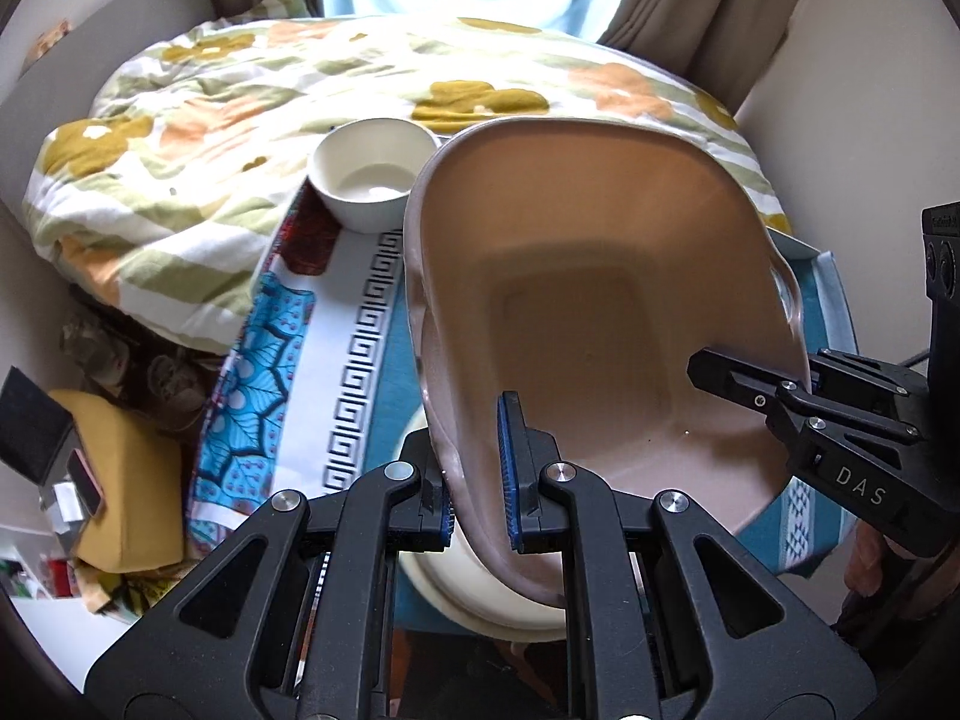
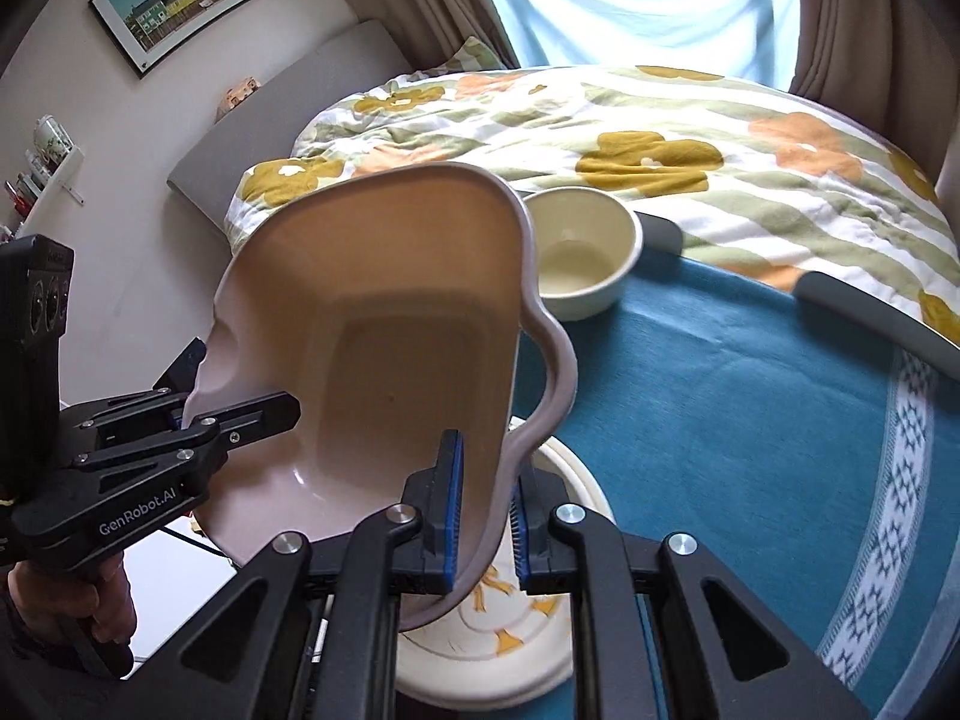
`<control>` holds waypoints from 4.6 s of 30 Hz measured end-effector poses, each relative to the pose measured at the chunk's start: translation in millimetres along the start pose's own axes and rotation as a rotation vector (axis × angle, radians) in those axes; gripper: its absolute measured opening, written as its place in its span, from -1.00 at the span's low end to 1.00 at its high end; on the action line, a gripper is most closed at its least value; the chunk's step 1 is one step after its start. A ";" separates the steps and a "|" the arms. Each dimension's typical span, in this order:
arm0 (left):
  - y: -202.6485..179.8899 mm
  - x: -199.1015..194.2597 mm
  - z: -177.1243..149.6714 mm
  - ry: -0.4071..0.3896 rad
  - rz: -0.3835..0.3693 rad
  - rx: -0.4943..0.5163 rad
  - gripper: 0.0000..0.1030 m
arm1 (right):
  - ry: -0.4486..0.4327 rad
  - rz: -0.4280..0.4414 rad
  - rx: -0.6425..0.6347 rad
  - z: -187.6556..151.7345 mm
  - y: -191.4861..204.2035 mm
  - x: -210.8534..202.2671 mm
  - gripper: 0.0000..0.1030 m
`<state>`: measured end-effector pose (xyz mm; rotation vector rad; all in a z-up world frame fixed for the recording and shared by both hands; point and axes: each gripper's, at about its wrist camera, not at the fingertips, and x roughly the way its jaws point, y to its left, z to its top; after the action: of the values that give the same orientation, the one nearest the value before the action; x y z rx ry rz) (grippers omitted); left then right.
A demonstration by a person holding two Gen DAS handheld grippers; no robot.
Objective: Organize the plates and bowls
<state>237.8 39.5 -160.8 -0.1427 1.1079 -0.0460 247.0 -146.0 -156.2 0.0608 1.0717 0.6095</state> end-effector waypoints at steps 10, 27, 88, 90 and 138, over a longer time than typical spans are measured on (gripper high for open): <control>-141.5 23.0 -38.9 0.052 -0.149 0.111 -0.80 | -0.025 -0.145 0.137 -74.5 -92.5 -74.6 -0.75; -246.5 116.5 -79.9 0.207 -0.201 0.248 -0.80 | 0.031 -0.198 0.357 -160.5 -200.5 -60.3 -0.75; 47.2 105.4 134.5 0.096 -0.198 -0.181 0.80 | 0.026 -0.091 0.215 123.8 -75.0 60.2 0.98; 54.5 132.0 137.8 0.156 -0.236 -0.195 0.42 | 0.053 -0.081 0.240 124.7 -79.5 82.2 0.95; -86.1 41.1 63.9 0.016 -0.242 0.021 -0.66 | -0.088 -0.118 0.267 36.5 -76.2 -49.5 -0.65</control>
<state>316.2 -44.3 -157.4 -0.2573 1.1009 -0.2753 294.4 -225.3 -123.9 0.2534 1.0578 0.3519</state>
